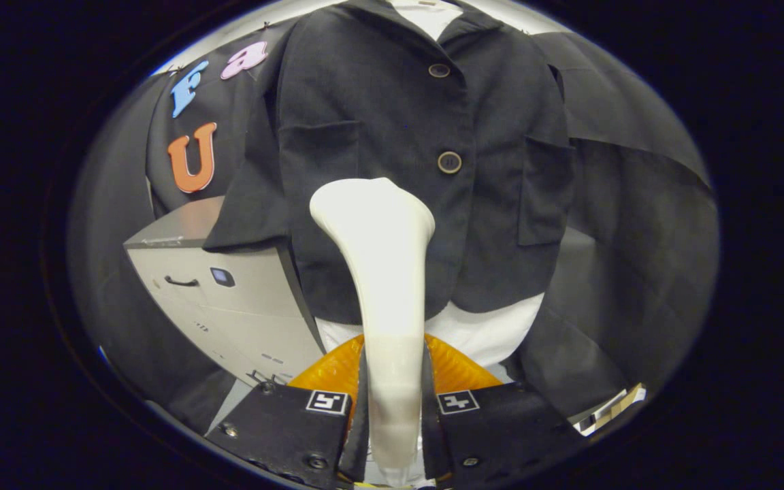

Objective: Iron the clothes twice with a garment steamer, once on the left side and once on the right side.

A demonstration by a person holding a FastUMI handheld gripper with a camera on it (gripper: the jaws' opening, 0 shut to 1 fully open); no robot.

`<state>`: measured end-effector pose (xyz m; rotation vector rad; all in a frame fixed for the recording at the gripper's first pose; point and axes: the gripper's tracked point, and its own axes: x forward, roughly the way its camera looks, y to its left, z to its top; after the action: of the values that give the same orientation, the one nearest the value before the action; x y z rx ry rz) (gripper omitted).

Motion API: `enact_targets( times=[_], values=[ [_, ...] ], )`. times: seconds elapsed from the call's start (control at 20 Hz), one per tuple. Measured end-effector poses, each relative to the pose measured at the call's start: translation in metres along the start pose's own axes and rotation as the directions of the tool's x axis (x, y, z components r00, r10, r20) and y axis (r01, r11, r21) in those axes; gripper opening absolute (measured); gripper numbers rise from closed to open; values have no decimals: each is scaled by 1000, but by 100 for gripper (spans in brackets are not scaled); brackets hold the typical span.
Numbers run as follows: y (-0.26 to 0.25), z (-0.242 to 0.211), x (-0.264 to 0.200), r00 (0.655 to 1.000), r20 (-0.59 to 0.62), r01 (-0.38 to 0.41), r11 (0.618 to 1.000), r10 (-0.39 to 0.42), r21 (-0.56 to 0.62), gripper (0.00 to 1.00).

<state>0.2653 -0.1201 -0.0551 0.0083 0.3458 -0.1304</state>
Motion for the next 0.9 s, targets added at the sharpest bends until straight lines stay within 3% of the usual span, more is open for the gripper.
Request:
enact_targets(
  times=[0.5,0.9],
  values=[
    [3,-21,3,999,-48,2,1000,-1,24,34],
    [-24,-9,-45,1000,12,3,995,-4,103,34]
  ],
)
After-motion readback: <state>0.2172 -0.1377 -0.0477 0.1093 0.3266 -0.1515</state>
